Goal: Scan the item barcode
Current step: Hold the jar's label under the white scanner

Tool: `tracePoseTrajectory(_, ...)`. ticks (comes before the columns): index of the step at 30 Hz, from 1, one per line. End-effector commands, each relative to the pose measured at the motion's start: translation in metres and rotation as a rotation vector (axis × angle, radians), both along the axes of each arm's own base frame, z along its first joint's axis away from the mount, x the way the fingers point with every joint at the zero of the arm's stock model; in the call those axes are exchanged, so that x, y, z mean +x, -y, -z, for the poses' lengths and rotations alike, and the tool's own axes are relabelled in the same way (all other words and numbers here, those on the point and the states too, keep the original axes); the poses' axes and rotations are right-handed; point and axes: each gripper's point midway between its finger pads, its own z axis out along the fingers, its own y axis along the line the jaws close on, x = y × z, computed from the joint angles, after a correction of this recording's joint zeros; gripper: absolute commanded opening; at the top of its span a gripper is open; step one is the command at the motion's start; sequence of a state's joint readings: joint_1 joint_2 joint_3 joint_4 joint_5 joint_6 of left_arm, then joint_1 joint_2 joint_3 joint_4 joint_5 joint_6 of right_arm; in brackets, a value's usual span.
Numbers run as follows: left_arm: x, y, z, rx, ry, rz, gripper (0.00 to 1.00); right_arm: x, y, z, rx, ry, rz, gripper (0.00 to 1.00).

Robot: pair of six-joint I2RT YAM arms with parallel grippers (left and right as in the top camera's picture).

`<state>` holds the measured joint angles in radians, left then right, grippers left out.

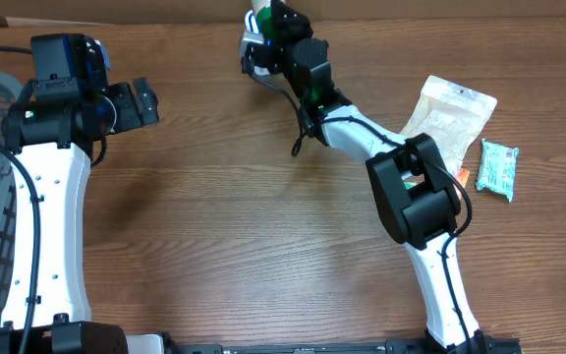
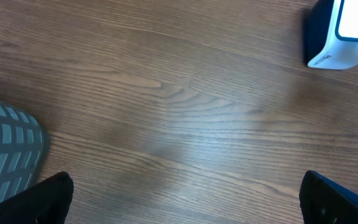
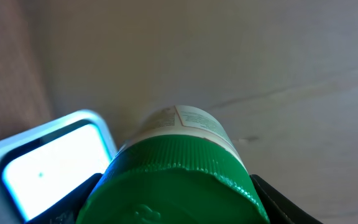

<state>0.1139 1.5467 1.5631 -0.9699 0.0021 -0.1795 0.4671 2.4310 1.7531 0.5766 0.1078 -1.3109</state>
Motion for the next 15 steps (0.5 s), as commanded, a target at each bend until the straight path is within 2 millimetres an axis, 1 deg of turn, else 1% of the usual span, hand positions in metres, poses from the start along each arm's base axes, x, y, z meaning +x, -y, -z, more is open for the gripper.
tracePoseTrajectory(1,0.0009,-0.0038,-0.0066,0.021,0.016,0.002,1.0,0.0037,-0.0041,0.0092,-0.05,0.016,-0.012,0.54)
tracePoseTrajectory(7,0.0009,-0.0038,-0.0065,0.021,0.015,0.002,1.0,0.0067,0.0022,0.0096,-0.121,0.042,-0.007,0.54)
tracePoseTrajectory(15,0.0009,-0.0038,-0.0066,0.021,0.016,0.002,1.0,0.0053,-0.0003,0.0114,-0.157,0.049,-0.008,0.54)
